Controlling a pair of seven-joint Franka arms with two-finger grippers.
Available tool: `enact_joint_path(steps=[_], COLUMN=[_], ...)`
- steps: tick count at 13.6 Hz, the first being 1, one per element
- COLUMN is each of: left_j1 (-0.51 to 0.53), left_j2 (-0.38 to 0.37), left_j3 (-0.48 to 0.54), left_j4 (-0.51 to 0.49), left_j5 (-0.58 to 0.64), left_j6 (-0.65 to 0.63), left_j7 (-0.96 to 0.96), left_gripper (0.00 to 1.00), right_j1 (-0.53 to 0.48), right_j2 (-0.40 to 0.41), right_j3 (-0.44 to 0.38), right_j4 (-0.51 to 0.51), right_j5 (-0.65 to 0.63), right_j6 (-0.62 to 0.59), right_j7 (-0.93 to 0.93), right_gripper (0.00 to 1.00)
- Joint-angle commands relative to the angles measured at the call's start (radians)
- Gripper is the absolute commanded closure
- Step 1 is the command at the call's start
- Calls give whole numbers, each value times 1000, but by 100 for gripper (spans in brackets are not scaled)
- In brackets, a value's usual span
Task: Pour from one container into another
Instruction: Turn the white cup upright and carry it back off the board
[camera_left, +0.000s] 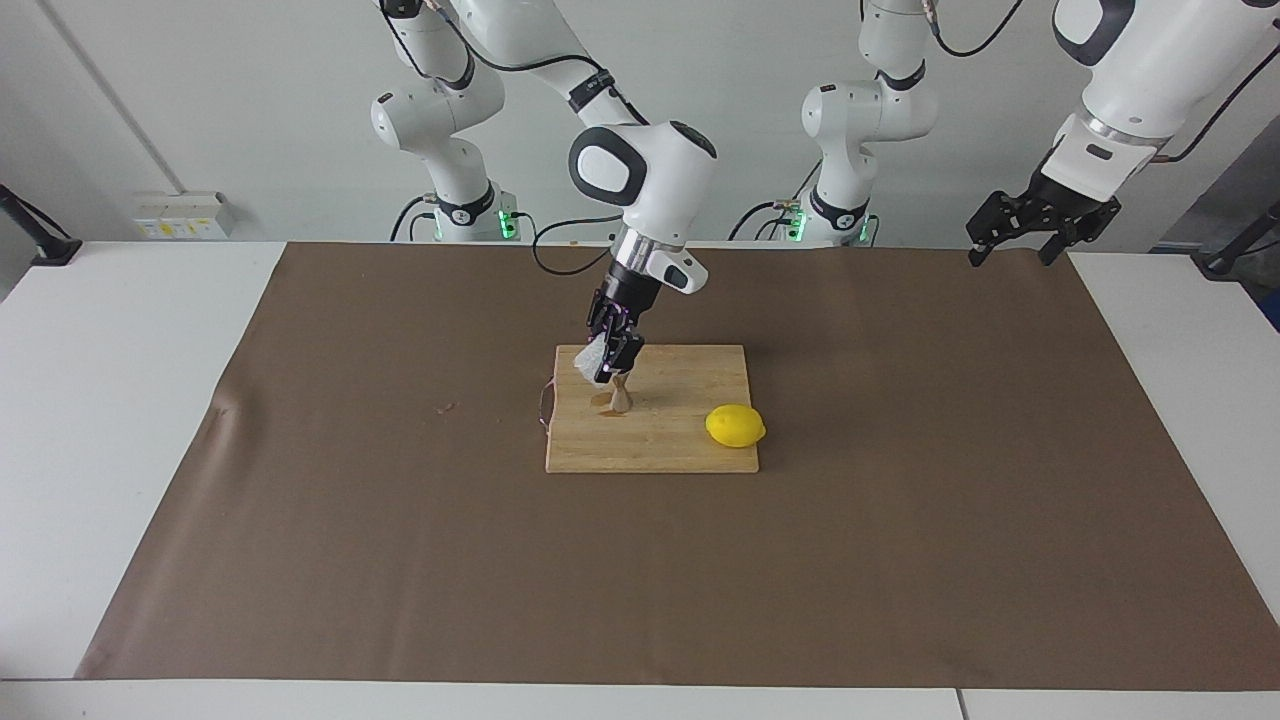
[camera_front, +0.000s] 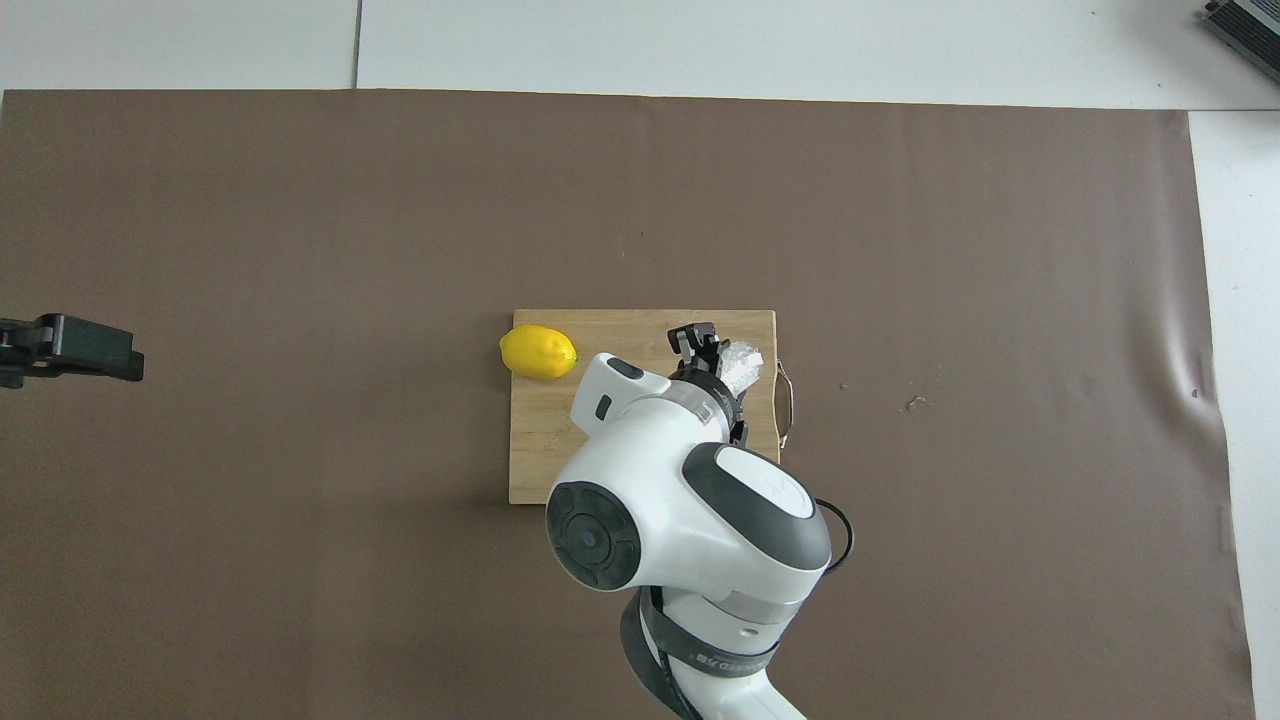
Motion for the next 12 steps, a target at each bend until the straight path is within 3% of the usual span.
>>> enact_joint_path(steps=[1, 7, 12], left_j1=[7, 7, 7], left_j2=[-15, -15, -15], left_j3=[-7, -7, -7], left_j4=[-7, -7, -7], left_j5=[16, 16, 16], left_j6=[-13, -13, -13], left_j7=[2, 2, 2], left_gripper=[0, 0, 0], right_j1=[-9, -29, -39], right_j2=[17, 16, -3], right_j3=[13, 13, 13], right_j4=[35, 70, 72], right_j5=[-27, 37, 183], right_j6=[-27, -30, -21], right_j7=[5, -10, -10], right_gripper=[100, 100, 100])
